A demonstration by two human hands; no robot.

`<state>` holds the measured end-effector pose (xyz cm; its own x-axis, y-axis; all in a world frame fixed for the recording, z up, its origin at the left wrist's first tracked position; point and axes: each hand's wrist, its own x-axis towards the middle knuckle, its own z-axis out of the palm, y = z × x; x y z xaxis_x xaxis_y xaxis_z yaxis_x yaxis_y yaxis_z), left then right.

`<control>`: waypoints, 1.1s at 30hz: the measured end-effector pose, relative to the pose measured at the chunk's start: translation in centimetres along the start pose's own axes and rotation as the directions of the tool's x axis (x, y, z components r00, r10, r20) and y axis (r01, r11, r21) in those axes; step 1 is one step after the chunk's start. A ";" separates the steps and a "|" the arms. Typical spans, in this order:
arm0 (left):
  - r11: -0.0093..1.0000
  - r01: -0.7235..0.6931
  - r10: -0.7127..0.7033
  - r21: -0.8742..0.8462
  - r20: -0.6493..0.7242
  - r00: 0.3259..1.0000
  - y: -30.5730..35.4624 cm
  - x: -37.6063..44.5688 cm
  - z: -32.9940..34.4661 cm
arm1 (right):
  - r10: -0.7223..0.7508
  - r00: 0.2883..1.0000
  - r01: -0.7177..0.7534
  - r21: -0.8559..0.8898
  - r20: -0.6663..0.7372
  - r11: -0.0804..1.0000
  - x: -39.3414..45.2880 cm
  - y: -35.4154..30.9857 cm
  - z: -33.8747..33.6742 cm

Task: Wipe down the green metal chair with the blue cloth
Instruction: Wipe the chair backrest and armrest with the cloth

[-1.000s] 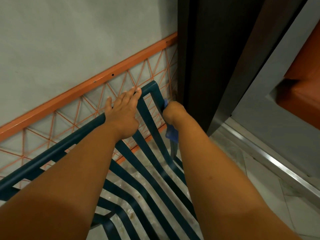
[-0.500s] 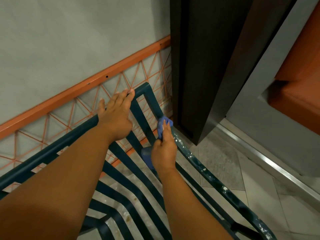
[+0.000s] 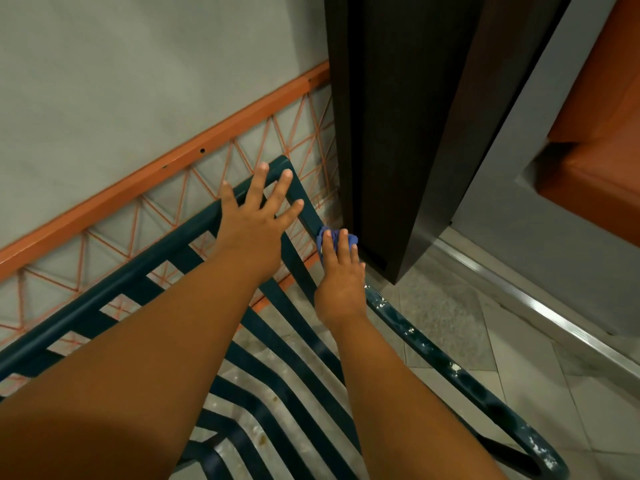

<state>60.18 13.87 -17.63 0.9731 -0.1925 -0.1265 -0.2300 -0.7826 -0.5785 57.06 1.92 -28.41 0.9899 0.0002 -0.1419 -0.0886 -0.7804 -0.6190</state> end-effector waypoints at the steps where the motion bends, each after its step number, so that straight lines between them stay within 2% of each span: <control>1: 1.000 0.009 -0.009 0.017 -0.001 1.000 0.3 0.0 0.0 | 0.026 1.000 -0.026 -0.008 0.015 1.000 0.1 0.2 -0.1; 4: 0.999 0.021 -0.023 0.046 0.025 0.999 0.8 0.0 -0.2 | 0.138 0.987 -0.138 -0.009 0.079 0.990 1.0 -0.7 -0.7; 7: 0.999 0.025 -0.025 0.033 0.013 1.000 0.7 0.0 -0.2 | 0.052 0.998 -0.052 0.023 0.020 0.998 0.4 -0.9 -0.4; 10: 0.999 0.003 -0.001 0.049 -0.030 1.000 0.3 0.1 0.3 | -0.064 0.998 0.063 -0.148 -0.001 0.987 -1.5 1.6 0.4; 12: 0.999 -0.014 0.016 0.051 -0.043 0.999 0.1 0.1 0.4 | 0.018 0.999 -0.010 -0.215 0.034 0.977 -1.6 2.7 0.4; 15: 0.999 -0.016 0.018 0.039 -0.057 0.998 0.0 0.1 0.3 | 0.161 0.984 -0.153 -0.102 0.072 0.983 0.4 1.7 -1.4; 17: 0.999 -0.011 0.013 0.033 -0.055 0.998 0.1 0.0 0.2 | 0.130 0.988 -0.129 -0.021 0.077 0.991 1.3 0.7 -1.6; 21: 0.999 -0.004 0.006 0.036 -0.045 0.999 0.3 0.1 0.2 | -0.072 0.997 0.076 -0.244 0.024 0.967 -1.1 2.3 -0.2; 24: 1.000 -0.005 0.006 0.031 -0.041 0.999 0.4 0.1 0.2 | -0.051 0.993 0.089 -0.383 0.109 0.919 -3.0 5.0 0.1; 27: 1.000 -0.002 0.003 0.028 -0.041 0.999 0.3 0.1 0.2 | 0.123 0.985 -0.078 -0.320 0.123 0.944 -1.7 4.3 -1.3; 29: 1.000 -0.006 0.007 0.031 -0.039 0.999 0.4 0.0 0.2 | 0.241 0.952 -0.216 -0.146 0.186 0.965 0.3 2.6 -3.1; 30: 0.999 -0.007 0.009 0.033 -0.038 0.999 0.4 0.0 0.1 | 0.250 0.943 -0.242 -0.065 0.219 0.968 0.9 1.9 -3.7; 31: 0.999 -0.006 0.008 0.036 -0.039 0.999 0.4 0.0 0.1 | 0.210 0.955 -0.212 -0.014 0.211 0.977 1.1 1.3 -3.9; 33: 0.999 0.001 0.001 0.038 -0.047 0.999 0.5 0.0 0.2 | 0.040 0.992 -0.036 -0.033 0.120 0.999 0.6 1.4 -2.8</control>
<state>60.07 13.60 -18.08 0.9712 -0.2209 -0.0892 -0.2287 -0.7597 -0.6088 57.85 -0.92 -27.16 0.9653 0.0441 -0.2576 -0.1204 -0.7998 -0.5881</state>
